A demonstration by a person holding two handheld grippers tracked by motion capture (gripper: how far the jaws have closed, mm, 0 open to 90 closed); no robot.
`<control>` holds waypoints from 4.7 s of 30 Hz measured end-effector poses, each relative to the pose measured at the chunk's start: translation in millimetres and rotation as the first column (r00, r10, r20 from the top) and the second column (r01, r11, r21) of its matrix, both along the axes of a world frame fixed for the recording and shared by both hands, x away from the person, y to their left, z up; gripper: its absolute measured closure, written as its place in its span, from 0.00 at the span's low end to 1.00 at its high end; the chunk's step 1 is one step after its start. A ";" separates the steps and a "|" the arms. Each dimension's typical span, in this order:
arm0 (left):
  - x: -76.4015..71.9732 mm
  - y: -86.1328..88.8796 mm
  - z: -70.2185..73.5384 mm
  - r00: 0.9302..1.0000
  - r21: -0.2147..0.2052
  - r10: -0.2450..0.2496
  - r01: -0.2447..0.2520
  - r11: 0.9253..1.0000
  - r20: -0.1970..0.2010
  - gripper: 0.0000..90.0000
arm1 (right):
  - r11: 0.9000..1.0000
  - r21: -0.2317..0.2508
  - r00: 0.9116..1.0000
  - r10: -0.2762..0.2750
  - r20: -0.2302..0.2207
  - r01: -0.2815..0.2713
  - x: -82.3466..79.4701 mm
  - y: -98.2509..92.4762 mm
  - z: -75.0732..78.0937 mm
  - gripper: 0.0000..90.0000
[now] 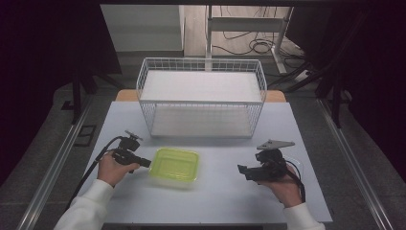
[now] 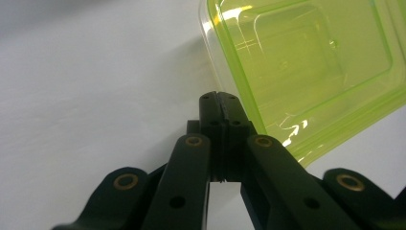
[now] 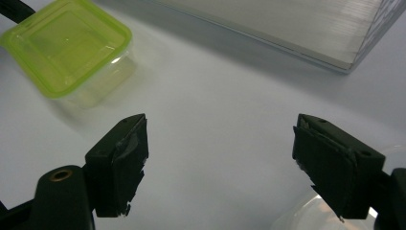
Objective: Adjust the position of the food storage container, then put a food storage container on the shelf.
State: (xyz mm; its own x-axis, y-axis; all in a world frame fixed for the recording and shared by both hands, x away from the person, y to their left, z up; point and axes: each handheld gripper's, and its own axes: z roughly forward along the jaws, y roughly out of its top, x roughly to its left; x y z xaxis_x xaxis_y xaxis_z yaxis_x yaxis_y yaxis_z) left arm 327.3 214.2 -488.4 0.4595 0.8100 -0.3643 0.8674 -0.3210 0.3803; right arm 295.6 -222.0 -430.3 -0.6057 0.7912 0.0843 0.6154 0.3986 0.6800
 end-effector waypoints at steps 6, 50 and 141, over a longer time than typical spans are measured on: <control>-0.7 -13.5 -5.7 1.000 -0.083 -0.010 0.008 0.996 -0.020 1.00 | 1.000 -0.007 1.000 0.004 -0.010 -0.004 2.6 1.2 -3.9 0.22; -32.5 -22.2 34.0 0.969 -0.200 0.137 -0.095 0.975 0.205 0.35 | 0.983 0.186 0.997 0.019 -0.070 -0.005 0.6 8.4 -2.2 0.19; -32.6 -59.3 27.1 0.977 -0.375 0.123 -0.050 0.926 0.173 0.88 | 0.969 0.246 0.987 0.046 -0.152 -0.008 20.4 54.0 -12.3 0.84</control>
